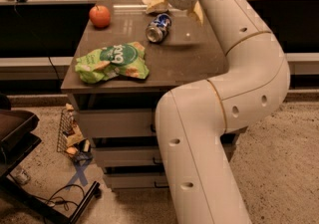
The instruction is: Place pepsi can upright
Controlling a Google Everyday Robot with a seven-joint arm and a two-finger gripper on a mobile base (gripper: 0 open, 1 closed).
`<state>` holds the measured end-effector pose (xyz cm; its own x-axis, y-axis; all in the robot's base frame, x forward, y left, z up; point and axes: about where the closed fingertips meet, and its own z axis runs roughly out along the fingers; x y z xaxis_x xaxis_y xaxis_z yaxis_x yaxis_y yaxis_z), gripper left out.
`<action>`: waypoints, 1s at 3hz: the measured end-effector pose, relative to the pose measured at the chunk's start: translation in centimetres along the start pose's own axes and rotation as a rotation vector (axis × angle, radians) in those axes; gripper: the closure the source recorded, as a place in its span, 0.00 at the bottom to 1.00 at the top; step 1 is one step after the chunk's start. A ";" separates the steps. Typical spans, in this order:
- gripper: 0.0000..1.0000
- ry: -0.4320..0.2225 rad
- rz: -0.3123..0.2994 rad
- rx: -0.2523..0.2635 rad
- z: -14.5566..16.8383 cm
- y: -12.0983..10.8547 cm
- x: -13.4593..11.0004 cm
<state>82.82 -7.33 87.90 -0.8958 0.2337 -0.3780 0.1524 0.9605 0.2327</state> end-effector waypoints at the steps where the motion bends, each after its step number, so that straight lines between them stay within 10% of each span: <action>1: 0.00 0.001 -0.003 -0.004 1.3 -0.1 -0.1; 3: 0.00 -0.013 0.026 0.040 3.0 -1.0 -0.5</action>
Offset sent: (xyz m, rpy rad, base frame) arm 0.1800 -0.0415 0.0623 -0.0103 0.0308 -0.0586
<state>84.40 -7.95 85.21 -0.8858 0.2608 -0.3839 0.1927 0.9592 0.2069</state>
